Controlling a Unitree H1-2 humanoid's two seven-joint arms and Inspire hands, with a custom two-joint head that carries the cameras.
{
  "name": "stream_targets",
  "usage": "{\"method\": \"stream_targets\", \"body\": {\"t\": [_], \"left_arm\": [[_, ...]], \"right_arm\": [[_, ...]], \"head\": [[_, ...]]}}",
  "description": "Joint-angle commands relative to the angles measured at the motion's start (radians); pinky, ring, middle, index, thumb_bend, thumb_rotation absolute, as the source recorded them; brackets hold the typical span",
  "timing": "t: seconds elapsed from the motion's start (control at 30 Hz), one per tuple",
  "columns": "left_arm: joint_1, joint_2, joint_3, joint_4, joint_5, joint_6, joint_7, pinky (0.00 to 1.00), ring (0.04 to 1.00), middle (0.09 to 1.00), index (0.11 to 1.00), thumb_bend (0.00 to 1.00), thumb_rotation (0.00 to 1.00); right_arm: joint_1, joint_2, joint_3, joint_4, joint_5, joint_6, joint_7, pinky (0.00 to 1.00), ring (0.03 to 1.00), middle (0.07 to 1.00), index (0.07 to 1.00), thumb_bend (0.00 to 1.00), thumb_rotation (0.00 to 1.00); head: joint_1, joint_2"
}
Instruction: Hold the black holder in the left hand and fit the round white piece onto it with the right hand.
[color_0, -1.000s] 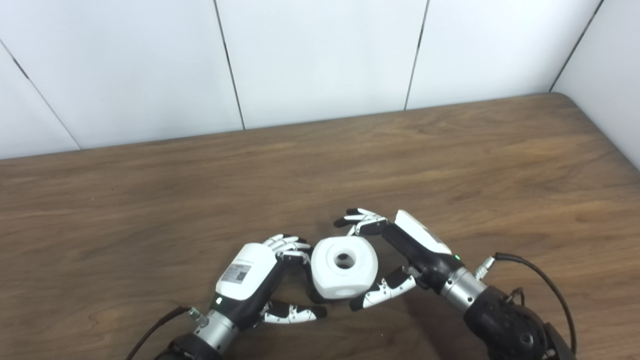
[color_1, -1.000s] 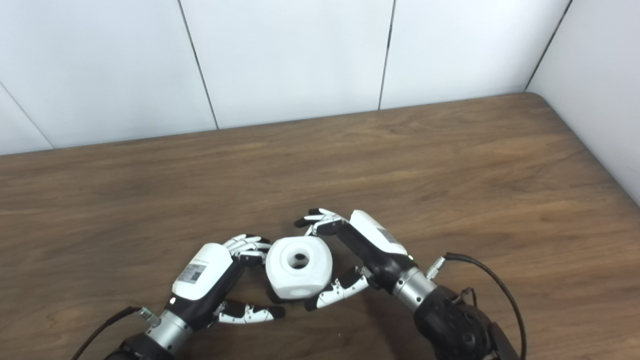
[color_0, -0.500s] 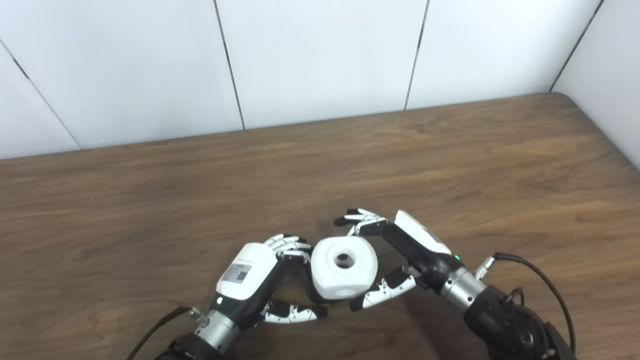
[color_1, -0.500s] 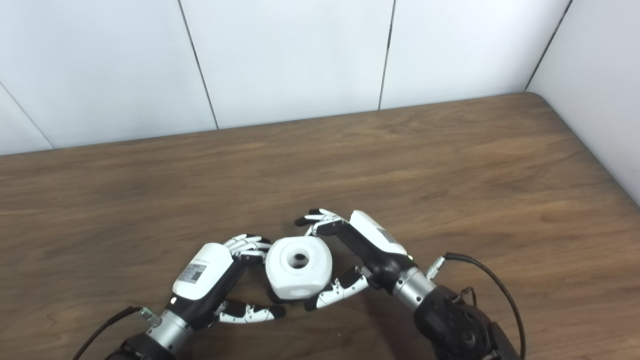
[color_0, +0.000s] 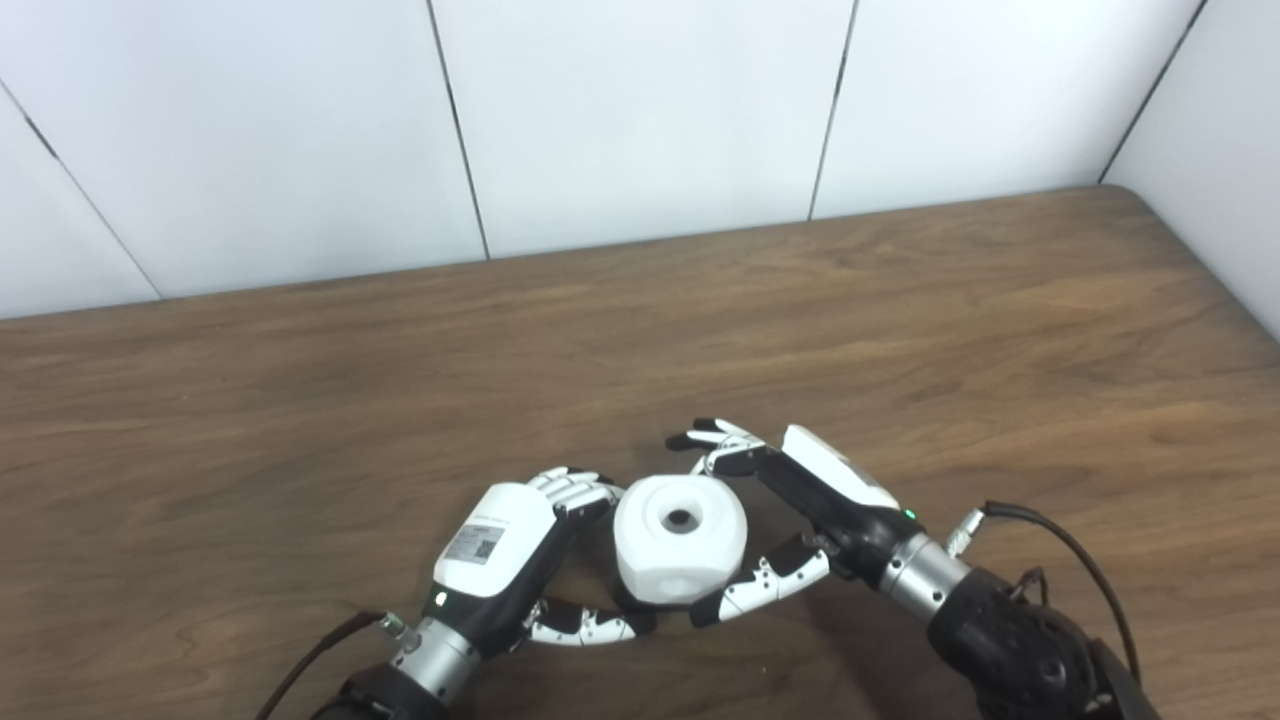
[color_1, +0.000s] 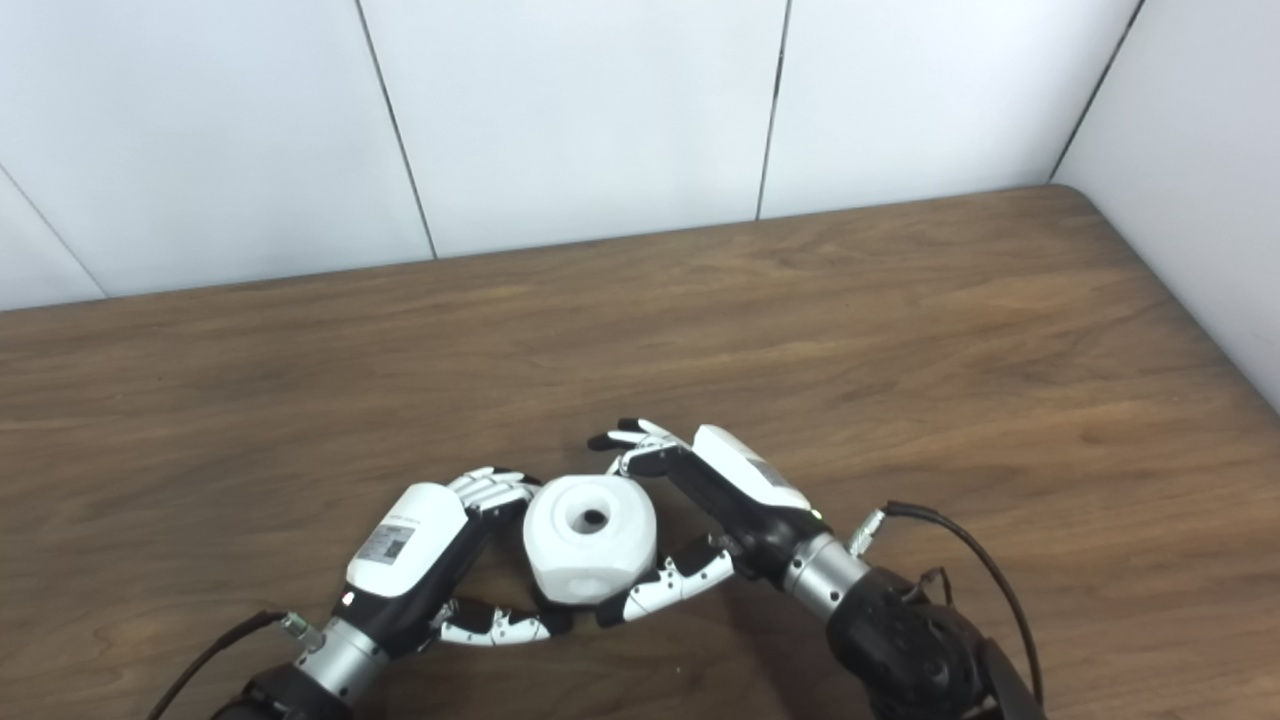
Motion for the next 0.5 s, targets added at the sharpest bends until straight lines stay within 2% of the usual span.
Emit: {"method": "stream_targets", "body": {"t": [0.0, 0.23, 0.47], "left_arm": [[0.004, 0.006, -0.011, 0.011, 0.034, 0.032, -0.043, 0.86, 0.815, 0.762, 0.73, 0.83, 0.11], [0.007, 0.005, -0.013, 0.013, 0.034, 0.03, -0.041, 0.86, 0.817, 0.767, 0.732, 0.83, 0.11], [0.006, 0.006, -0.013, 0.009, 0.038, 0.037, -0.047, 0.85, 0.816, 0.77, 0.739, 0.84, 0.11]], "right_arm": [[-0.017, -0.019, 0.007, -0.025, -0.018, 0.006, 0.018, 0.93, 0.989, 0.923, 0.739, 0.99, 0.35], [-0.024, -0.038, 0.023, -0.035, -0.055, 0.005, 0.03, 0.97, 1.0, 0.991, 0.97, 1.0, 0.44], [-0.026, -0.043, 0.025, -0.029, -0.073, -0.013, 0.026, 0.97, 1.0, 1.0, 1.0, 1.0, 0.5]], "head": [[0.0, 0.0], [0.001, -0.004], [0.009, -0.011]]}}
